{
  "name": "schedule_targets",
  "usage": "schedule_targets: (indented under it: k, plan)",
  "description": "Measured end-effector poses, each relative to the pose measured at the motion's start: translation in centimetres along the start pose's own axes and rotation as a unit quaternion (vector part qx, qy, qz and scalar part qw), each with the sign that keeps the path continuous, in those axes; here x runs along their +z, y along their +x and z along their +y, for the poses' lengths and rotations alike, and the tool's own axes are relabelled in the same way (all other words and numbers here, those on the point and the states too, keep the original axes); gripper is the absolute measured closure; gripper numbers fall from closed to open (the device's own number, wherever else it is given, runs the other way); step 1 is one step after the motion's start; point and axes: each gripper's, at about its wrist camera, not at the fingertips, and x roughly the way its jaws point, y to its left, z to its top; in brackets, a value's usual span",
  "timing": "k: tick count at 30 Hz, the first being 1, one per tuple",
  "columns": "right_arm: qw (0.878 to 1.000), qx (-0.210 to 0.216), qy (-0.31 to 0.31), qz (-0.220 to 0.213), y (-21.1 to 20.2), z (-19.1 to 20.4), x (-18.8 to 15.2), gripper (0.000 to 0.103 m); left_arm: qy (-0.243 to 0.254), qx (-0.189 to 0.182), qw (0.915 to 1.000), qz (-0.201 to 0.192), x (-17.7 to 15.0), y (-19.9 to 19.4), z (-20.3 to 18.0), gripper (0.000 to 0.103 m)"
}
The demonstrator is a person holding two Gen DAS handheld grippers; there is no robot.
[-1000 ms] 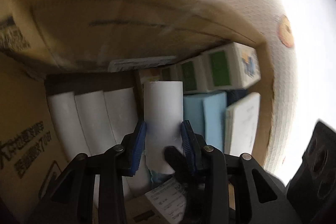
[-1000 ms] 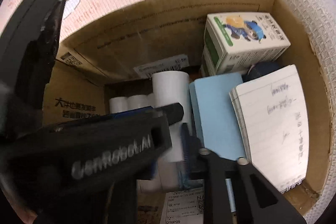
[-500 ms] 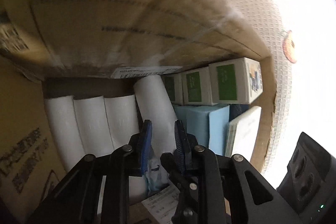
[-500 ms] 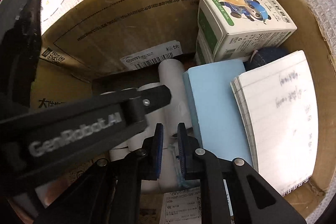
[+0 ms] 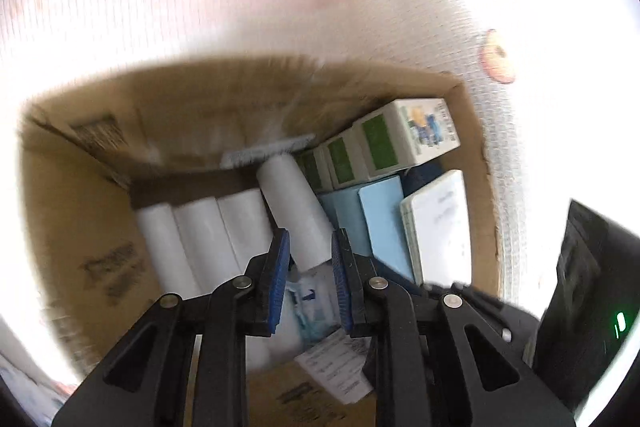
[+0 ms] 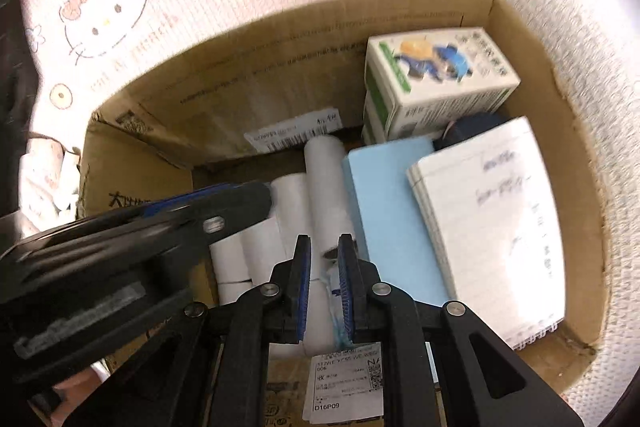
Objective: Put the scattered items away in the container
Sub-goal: 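Lower the tube beside the standing tubes and open the right gripper, then withdraw both tools from the box back to the tube pile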
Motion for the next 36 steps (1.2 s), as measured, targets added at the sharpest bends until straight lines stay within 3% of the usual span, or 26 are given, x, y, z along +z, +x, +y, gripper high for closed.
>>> schedule_targets:
  k: [4, 9, 13, 17, 20, 23, 29, 36]
  plan:
    - [1.000, 0.002, 0.013, 0.009, 0.8, 0.2, 0.2, 0.092, 0.008, 0.000, 0.9982, -0.060, -0.6, -4.0, 1.6, 0.080]
    - [0.997, -0.072, -0.005, 0.032, 3.0, 1.7, 0.3, 0.092, -0.008, -0.026, 0.9971, -0.072, 0.1, -6.4, 3.9, 0.080]
    - [0.994, -0.098, -0.018, 0.047, 4.6, 2.7, 0.3, 0.092, 0.028, -0.006, 0.9959, -0.085, 0.0, -7.4, 4.4, 0.080]
    - [0.985, -0.153, -0.041, 0.071, 6.7, 3.4, 0.2, 0.092, 0.069, 0.015, 0.9939, -0.085, -0.3, -6.8, 4.0, 0.080]
    - [0.981, -0.179, -0.028, 0.073, 7.3, 3.6, 0.2, 0.092, 0.088, 0.013, 0.9925, -0.085, -0.4, -7.1, 4.0, 0.080]
    - [0.983, -0.174, -0.009, 0.057, 7.0, 3.2, 0.2, 0.092, 0.095, 0.014, 0.9919, -0.083, -0.5, -7.3, 4.3, 0.080]
    - [0.986, -0.148, 0.006, 0.078, 6.4, 1.1, -0.8, 0.092, 0.084, 0.004, 0.9920, -0.094, -0.3, -7.8, 5.3, 0.080]
    - [0.975, -0.198, -0.021, 0.098, 8.3, 1.5, -1.1, 0.092, 0.086, -0.008, 0.9925, -0.087, -0.6, -7.8, 5.2, 0.080]
